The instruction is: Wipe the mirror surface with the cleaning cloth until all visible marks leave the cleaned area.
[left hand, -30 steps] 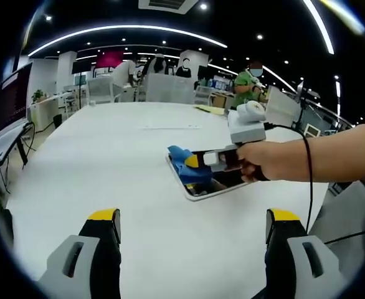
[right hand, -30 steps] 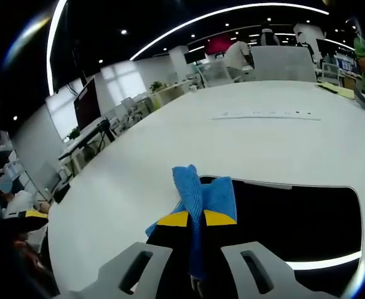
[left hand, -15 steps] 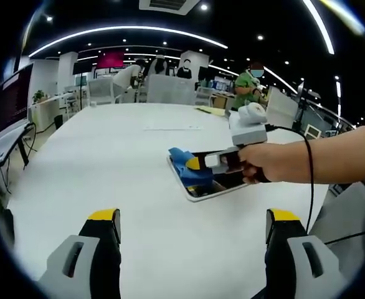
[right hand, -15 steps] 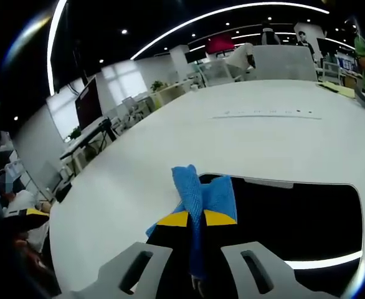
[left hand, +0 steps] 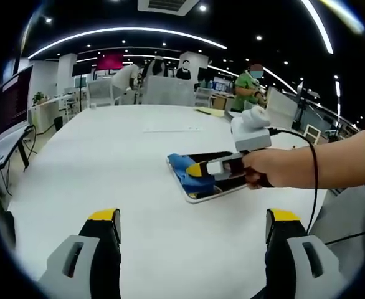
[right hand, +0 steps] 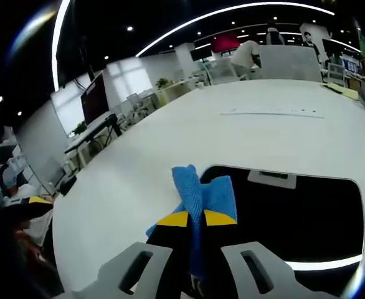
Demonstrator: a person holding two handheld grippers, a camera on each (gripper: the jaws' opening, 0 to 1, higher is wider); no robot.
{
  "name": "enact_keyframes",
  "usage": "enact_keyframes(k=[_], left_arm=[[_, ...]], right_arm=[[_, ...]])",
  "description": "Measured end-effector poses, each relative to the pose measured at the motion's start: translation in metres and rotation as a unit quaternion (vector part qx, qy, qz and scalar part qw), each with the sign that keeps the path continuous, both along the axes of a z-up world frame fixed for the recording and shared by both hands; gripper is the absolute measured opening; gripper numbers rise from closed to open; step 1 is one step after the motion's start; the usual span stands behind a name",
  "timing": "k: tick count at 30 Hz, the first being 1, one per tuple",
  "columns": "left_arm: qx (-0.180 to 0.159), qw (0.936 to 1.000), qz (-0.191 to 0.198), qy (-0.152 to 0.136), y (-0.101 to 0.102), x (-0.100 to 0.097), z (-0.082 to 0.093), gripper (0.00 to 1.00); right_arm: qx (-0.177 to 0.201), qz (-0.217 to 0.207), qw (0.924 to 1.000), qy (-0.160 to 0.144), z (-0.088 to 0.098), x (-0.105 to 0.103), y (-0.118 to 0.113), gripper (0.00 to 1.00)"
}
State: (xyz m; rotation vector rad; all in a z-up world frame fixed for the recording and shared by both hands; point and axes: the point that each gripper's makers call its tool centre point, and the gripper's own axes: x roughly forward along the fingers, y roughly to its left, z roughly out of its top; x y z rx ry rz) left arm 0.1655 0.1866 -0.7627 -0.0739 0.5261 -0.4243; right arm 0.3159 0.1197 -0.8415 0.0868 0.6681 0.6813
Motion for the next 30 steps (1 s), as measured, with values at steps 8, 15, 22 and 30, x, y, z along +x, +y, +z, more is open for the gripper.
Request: enact_keyframes(k=[8, 15, 22, 30], left_arm=[[0.002, 1.0, -0.003, -0.001, -0.003, -0.002, 0.003, 0.98], [0.002, 1.0, -0.006, -0.002, -0.005, -0.002, 0.004, 0.98], [0.004, 1.0, -0.007, -0.006, -0.006, -0.002, 0.008, 0.98], [0.006, 0.9999, -0.009, -0.005, -0.007, -0.003, 0.008, 0.98]], right_arm=[[-0.003, 0.011, 0.9999, -0.002, -0.002, -0.008, 0.001, 0.03], [-0.004, 0.018, 0.9998, -0.008, -0.004, -0.012, -0.001, 0.03], [-0.004, 0.017, 0.9998, -0.011, -0.007, -0.012, -0.002, 0.03], [-0.005, 0.019, 0.9996, -0.021, 0.002, -0.028, 0.001, 0.03]])
